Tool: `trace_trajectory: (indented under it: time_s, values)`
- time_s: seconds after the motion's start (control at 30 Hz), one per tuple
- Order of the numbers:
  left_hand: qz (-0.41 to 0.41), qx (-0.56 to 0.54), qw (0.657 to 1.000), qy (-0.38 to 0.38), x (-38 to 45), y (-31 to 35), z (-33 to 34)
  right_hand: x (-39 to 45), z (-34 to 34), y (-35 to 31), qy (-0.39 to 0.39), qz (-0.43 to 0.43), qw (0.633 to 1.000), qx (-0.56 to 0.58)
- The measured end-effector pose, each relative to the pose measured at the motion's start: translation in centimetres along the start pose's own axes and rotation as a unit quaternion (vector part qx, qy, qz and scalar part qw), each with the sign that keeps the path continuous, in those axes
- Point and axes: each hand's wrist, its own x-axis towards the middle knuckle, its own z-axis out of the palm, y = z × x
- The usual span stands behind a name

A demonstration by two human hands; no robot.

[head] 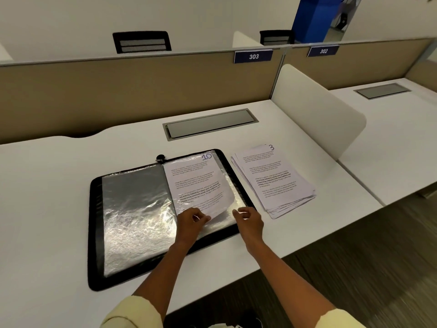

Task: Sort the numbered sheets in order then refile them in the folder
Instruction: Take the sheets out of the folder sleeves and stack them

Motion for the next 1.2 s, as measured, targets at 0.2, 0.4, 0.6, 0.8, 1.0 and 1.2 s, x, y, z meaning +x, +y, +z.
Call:
trace_trajectory:
  time_s: [0.2,0.4,0.6,0.8,1.0,1.2]
  values:
    - [0.013,-0.02,0.999,-0.031,0.1,0.2,-0.2,-2.1,2.1,-0.3,-0.1,0.033,0.994,0.032]
    - [0.011,-0.017,0.999,-0.035,0.0,0.2,-1.0,-0.6,3.2,-0.8,-0.021,0.091,0.994,0.056]
    - [0.021,0.004,1.0,0.002,0.2,0.1,-1.2,-0.7,2.7,-0.3,0.009,0.068,0.997,0.042]
    - [0.043,0.025,0.999,0.01,0.4,0.2,-0.4,-2.3,3.7,-0.1,0.034,0.104,0.983,0.147]
    - [0.053,0.009,0.998,-0.015,0.7,0.7,0.4,-3.7,5.8,-0.9,-0.101,0.117,0.984,0.092]
    - [0.053,0.006,0.998,-0.017,1.0,0.3,0.1,-3.3,5.9,-0.5,-0.176,0.091,0.975,-0.096]
